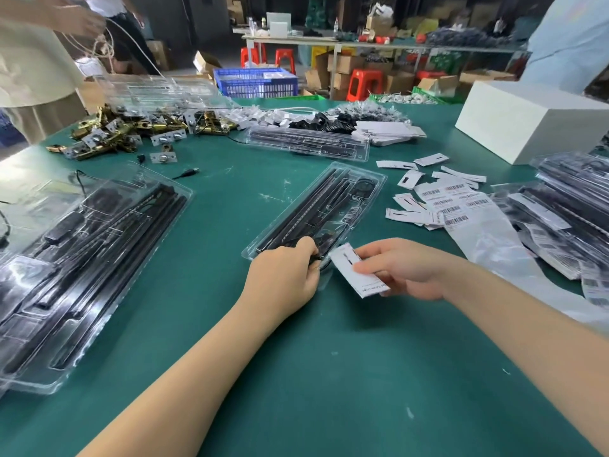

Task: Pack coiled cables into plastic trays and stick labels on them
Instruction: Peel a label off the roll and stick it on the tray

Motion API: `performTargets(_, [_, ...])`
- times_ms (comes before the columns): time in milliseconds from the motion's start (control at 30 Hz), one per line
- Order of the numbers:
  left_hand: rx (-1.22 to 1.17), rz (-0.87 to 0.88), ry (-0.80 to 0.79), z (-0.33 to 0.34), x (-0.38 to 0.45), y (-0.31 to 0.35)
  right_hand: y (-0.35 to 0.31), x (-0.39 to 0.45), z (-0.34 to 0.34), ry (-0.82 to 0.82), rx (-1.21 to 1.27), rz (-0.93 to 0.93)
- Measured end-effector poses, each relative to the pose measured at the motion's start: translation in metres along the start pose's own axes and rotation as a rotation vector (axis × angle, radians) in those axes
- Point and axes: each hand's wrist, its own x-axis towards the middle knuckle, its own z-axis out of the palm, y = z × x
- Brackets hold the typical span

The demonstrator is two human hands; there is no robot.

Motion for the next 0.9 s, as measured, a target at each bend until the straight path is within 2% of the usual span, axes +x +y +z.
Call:
performTargets(167, [-0.014, 0.001, 0.025, 0.002, 0.0, -0.001, -0.001, 0.011, 0.006, -0.01, 0.234, 0.038])
performTargets(333, [-0.022, -0.017, 0.046, 0.005, -0.002, 0.0, -0.006, 0.019, 0.004, -0.031, 0.366, 0.047])
performTargets(567, [-0.03, -0.038, 0.042, 0.005, -0.003, 0.001, -0.01, 0.029, 0.015, 0.06, 0.68, 0.032])
performTargets(700, [-0.045, -0.045, 0.046, 0.005, -0.003, 0.0, -0.017, 0.026, 0.024, 0.045, 0.849, 0.001])
performTargets(900, [-0.076, -0.06, 0.038, 0.004, -0.003, 0.0, -0.023, 0.023, 0.032, 0.123, 0.97, 0.028])
